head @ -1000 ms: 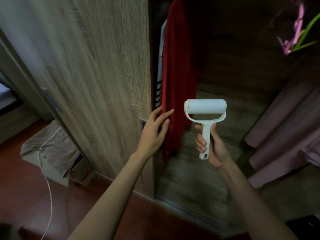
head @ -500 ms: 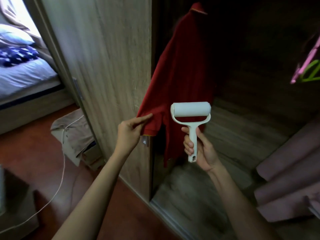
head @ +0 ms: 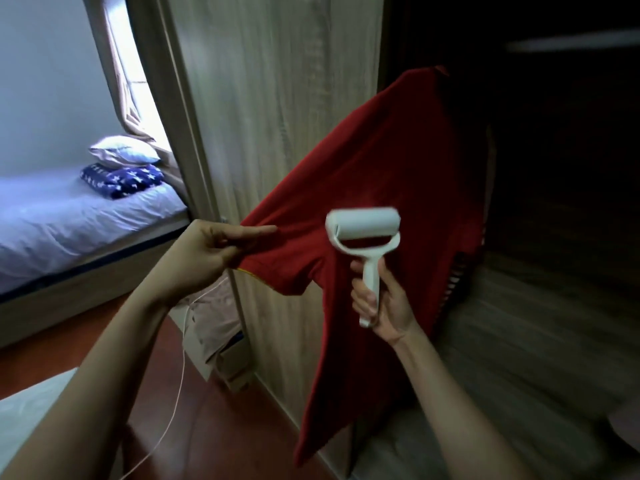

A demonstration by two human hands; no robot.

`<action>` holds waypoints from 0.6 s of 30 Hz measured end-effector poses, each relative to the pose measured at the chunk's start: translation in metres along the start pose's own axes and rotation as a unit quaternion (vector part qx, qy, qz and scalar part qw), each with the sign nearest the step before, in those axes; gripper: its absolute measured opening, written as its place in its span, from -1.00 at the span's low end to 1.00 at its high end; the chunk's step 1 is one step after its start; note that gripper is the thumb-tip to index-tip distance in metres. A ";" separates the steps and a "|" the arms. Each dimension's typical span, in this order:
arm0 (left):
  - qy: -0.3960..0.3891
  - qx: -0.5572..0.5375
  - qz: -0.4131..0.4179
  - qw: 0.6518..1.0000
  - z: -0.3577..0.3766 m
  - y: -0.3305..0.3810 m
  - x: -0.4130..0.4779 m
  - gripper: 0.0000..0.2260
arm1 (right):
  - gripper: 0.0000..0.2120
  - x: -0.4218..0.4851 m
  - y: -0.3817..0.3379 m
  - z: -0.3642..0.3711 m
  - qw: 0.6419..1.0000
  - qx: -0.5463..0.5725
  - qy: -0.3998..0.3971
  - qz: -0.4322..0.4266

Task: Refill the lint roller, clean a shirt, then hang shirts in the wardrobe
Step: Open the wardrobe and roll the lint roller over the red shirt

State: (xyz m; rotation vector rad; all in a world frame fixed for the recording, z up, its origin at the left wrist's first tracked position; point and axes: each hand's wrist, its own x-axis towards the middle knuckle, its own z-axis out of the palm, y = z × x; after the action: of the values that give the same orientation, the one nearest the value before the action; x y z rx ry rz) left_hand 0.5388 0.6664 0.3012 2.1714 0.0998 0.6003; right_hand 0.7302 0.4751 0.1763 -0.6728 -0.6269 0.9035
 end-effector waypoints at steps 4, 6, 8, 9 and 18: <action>-0.020 0.024 -0.020 0.999 -0.011 0.000 0.009 -0.53 | -0.51 -0.005 0.016 0.002 1.000 -0.014 0.028 0.002; -0.017 0.024 -0.026 0.999 -0.015 -0.001 0.012 -0.52 | -0.53 0.008 -0.006 0.014 0.999 -0.028 0.017 -0.030; -0.013 0.021 -0.031 0.999 -0.018 -0.003 0.014 -0.50 | -0.53 0.020 -0.024 0.026 0.997 -0.054 0.009 -0.048; -0.012 0.023 -0.032 0.999 -0.019 -0.003 0.015 -0.50 | -0.52 0.022 -0.025 0.028 0.997 -0.056 0.011 -0.051; -0.012 0.026 -0.033 0.999 -0.020 0.003 0.019 -0.52 | -0.56 0.019 -0.025 0.031 0.995 -0.078 0.045 -0.052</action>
State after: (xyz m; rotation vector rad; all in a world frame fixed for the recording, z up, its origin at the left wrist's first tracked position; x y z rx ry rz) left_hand 0.5463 0.6844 0.3212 2.2161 0.1751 0.5390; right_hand 0.7290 0.4880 0.2184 -0.8083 -0.6504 0.7293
